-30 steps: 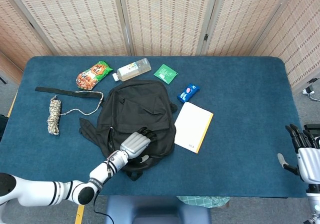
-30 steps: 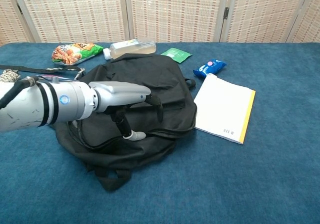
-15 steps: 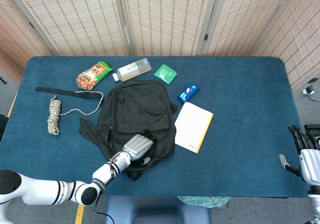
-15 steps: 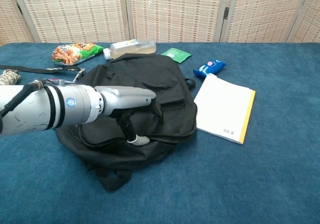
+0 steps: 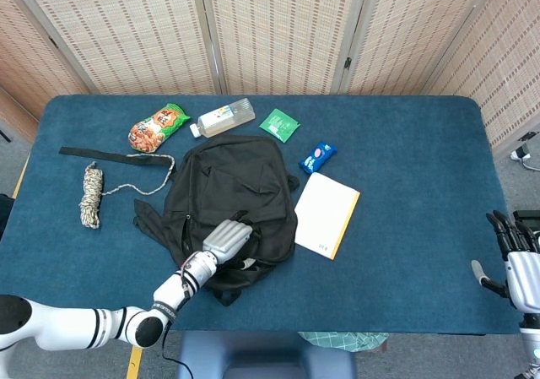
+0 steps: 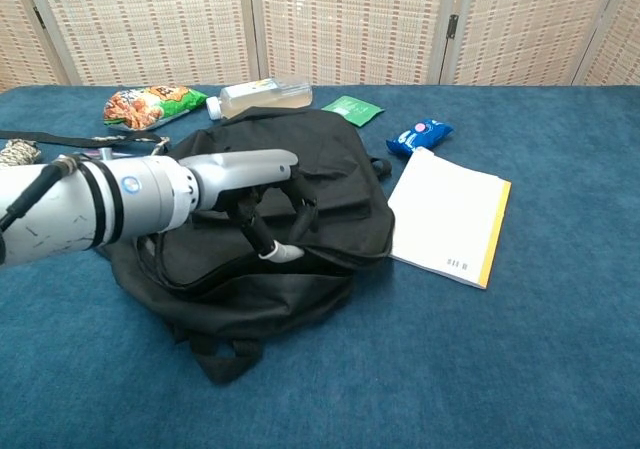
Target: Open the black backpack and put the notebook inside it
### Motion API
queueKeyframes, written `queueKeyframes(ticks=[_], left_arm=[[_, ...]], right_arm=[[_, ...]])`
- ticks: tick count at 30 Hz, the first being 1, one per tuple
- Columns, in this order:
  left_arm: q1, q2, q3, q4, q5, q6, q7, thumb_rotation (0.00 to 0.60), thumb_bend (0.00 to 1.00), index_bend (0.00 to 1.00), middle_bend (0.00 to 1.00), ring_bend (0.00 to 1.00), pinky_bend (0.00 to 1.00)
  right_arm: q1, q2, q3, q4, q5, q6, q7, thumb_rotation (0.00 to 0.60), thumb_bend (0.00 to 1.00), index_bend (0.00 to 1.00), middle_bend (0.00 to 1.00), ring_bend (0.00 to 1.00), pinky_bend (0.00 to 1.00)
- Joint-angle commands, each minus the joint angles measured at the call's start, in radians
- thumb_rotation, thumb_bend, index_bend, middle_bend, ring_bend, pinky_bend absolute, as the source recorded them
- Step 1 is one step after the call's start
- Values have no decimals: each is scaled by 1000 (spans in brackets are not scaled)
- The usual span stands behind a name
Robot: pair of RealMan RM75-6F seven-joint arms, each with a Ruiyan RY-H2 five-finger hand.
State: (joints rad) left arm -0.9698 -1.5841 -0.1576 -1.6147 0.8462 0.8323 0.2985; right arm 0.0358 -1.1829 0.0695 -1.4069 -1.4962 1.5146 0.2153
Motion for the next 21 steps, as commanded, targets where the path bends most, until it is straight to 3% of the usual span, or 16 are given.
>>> queueKeyframes(ticks=[1,14,21], left_arm=[[35,25,-21,-13,29,25,-61,600,579,704,387,270,0],[149,86,-73,-18,119,138,-234,600,699,699,451,347,0],[164,108,-111,35,107,170,-233,600,711,698,476,377,0]], right_arm=[[0,1,0,-1,-3,2,0,600,397,65,76,159,83],[14,6,-1,-16,-40,14,-7,600,398,65,76,157,83],[55,8,-26,-31,-98,-34,-43,600,398,65,76,161,83]])
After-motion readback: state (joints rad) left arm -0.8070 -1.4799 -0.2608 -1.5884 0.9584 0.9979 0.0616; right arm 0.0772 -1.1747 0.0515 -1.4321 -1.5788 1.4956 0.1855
